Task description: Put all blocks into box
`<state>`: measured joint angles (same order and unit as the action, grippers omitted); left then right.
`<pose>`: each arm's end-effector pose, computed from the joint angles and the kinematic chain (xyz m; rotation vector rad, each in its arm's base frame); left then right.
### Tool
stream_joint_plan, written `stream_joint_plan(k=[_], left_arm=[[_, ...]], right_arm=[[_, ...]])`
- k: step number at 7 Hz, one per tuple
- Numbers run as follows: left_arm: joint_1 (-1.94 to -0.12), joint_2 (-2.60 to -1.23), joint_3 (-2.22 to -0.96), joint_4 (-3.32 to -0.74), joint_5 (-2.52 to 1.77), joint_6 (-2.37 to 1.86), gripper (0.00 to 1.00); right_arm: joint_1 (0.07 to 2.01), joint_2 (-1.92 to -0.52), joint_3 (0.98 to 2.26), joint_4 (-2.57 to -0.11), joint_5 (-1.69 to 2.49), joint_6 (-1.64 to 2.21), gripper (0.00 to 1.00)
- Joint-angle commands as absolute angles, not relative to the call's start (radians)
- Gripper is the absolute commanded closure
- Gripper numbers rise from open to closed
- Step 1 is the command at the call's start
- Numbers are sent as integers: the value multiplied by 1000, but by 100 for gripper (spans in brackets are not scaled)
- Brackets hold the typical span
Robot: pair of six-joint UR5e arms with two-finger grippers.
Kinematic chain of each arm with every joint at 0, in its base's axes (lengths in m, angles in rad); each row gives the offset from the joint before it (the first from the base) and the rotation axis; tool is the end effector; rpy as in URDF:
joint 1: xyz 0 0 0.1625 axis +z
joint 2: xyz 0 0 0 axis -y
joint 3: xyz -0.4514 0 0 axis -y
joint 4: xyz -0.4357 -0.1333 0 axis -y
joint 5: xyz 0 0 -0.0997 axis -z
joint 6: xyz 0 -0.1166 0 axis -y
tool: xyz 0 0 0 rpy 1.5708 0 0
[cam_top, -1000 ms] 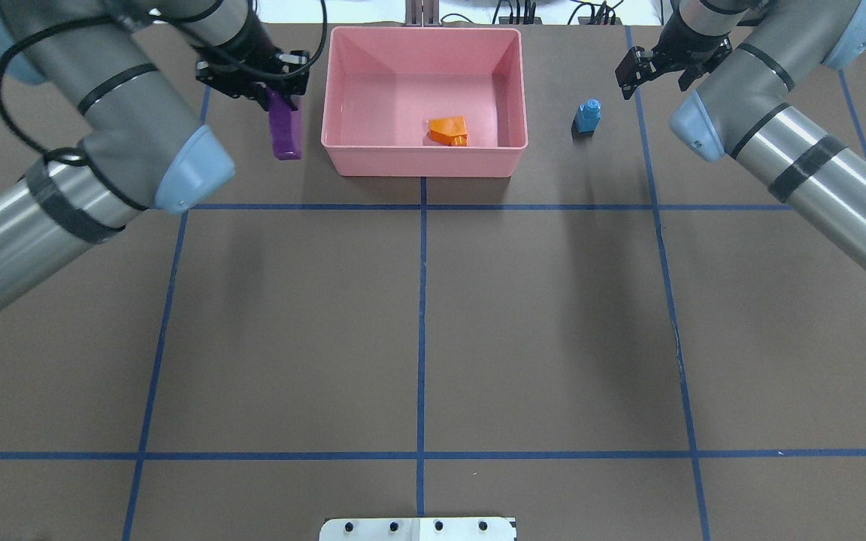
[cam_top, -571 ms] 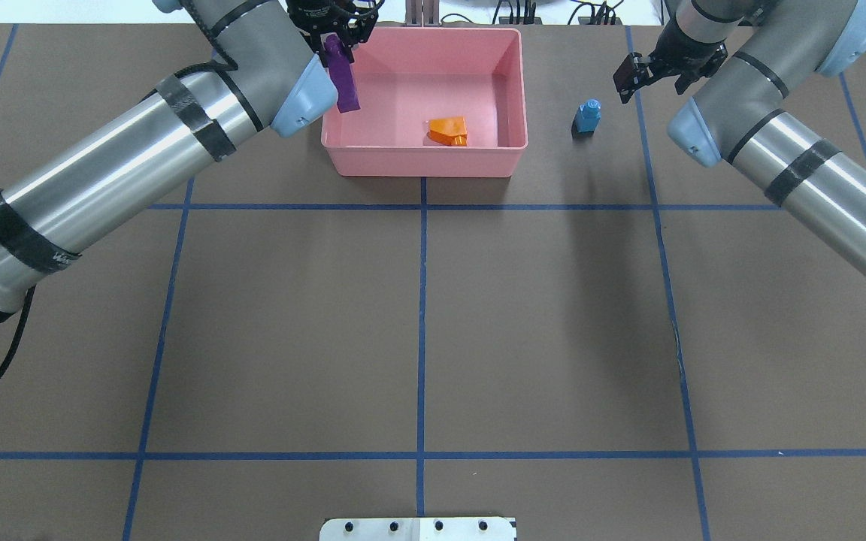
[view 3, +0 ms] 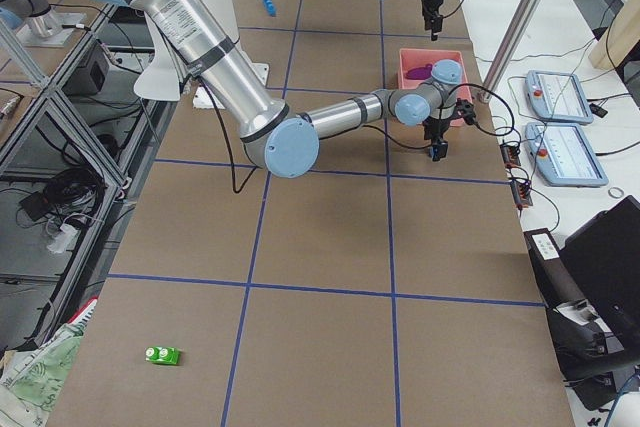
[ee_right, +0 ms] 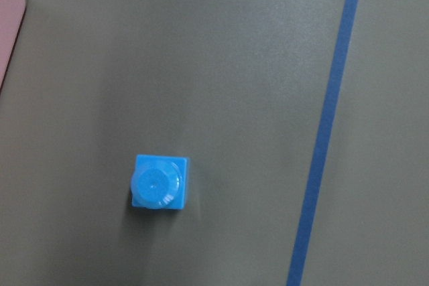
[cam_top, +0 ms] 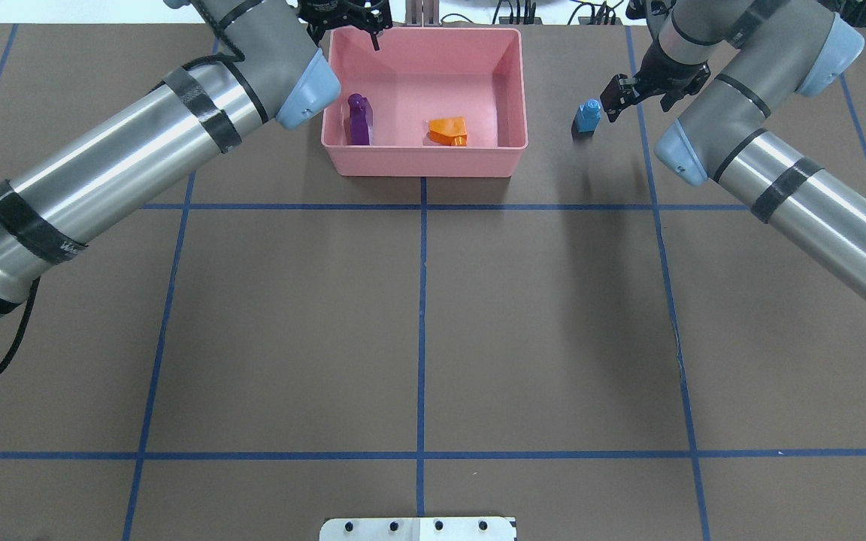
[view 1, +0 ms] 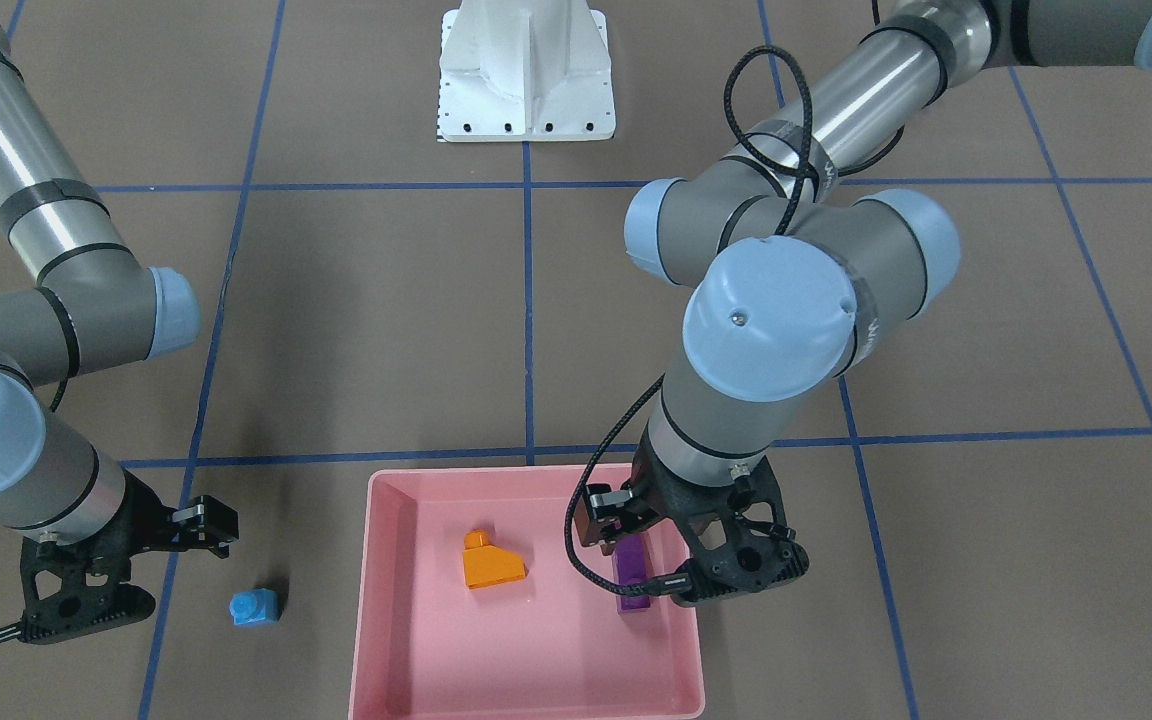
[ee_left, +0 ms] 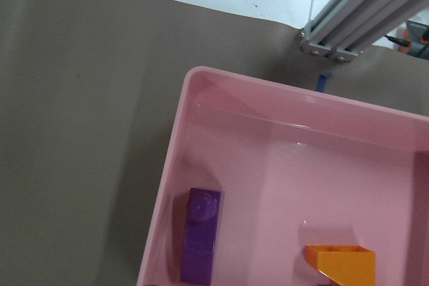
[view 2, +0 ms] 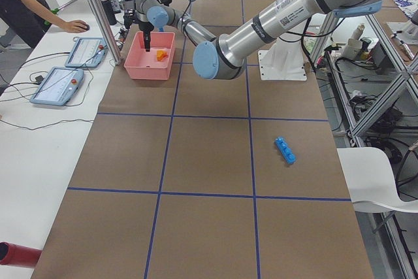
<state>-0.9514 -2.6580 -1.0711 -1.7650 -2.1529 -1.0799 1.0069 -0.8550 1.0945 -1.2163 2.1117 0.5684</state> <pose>0.4671 -0.7743 0.1298 0.0867 0.9339 -0.1989 -0.3967 -0.7644 0.4268 0.2074 -0.7535 -0.1563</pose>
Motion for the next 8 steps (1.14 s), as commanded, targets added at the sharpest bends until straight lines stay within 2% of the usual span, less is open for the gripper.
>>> stream_joint_plan(k=[1, 2, 4, 5, 6, 7, 8], left_arm=[[-1017, -2447, -1289, -1750, -2267, -894, 0], [-1017, -2374, -1375, -1750, -2267, -879, 0], [-1016, -2368, -1396, -1741, -2267, -891, 0], [-1015, -2368, -1400, -1733, -2267, -891, 0], [-1014, -2367, -1402, -1733, -2266, -903, 0], [-1012, -2367, -1402, -1733, -2266, -905, 0], [-1011, -2367, -1404, -1733, -2264, -907, 0]], right_arm=[[996, -806, 976, -1085, 2100, 609, 2], [989, -754, 916, -1057, 2099, 682, 3], [942, -736, 813, -909, 2051, 768, 4], [933, -738, 805, -899, 2049, 785, 15], [933, -742, 805, -900, 2051, 785, 42], [933, -742, 807, -907, 2051, 785, 83], [957, -742, 811, -905, 2055, 784, 100]])
